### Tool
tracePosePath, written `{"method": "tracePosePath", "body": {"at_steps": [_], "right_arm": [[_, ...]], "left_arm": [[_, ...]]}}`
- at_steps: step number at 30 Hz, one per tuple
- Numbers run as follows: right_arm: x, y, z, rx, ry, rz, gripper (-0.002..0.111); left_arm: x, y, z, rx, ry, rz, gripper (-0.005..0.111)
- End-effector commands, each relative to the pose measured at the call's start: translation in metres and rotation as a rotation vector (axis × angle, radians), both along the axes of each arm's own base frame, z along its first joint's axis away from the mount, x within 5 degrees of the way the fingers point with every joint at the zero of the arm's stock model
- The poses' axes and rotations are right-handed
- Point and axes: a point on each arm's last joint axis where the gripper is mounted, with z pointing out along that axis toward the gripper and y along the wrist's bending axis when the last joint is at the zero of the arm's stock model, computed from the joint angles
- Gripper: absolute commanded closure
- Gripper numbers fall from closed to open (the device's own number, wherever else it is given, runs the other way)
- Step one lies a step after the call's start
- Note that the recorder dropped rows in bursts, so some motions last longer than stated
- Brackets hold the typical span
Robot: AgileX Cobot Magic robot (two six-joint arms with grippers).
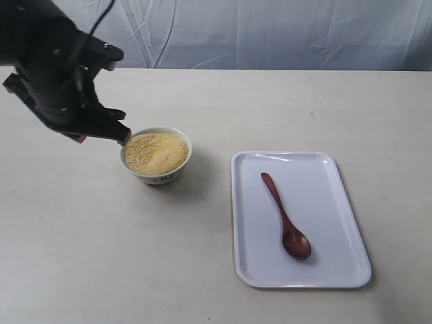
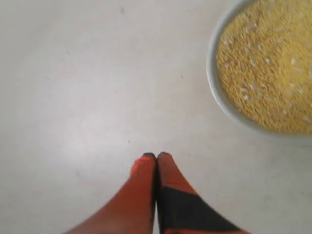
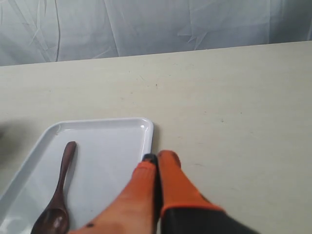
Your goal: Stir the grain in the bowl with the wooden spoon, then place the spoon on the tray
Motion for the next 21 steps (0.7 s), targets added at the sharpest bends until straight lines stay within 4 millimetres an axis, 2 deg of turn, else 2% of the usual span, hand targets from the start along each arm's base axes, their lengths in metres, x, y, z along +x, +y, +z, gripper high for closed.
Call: {"method": "tracePosePath", "body": {"at_steps": [1,5,9,12,16,21], "right_arm": [[0.000,0.000,0.000,-0.004,-0.011,0.003,0.108],[0.000,0.000,0.000,-0.004,-0.011,0.003,0.108],[0.000,0.000,0.000,-0.004,-0.011,0.003,0.108],[0.000,0.000,0.000,-0.004,-0.011,0.003,0.108],[0.000,0.000,0.000,-0.004,-0.011,0.003,0.108],[0.000,0.000,0.000,-0.004,-0.011,0.003,0.108]], "left_arm": [[-0.022,0.037,0.009,-0.138,0.001,0.093,0.106],[-0.050,0.062,0.016,-0.293,-0.068,0.202,0.106],[-0.084,0.072,0.020,-0.427,-0.125,0.242,0.106],[-0.113,0.079,0.027,-0.465,-0.166,0.241,0.106],[-0.142,0.090,0.038,-0.446,-0.196,0.222,0.106],[-0.162,0.096,0.051,-0.470,-0.251,0.211,0.106]]}}
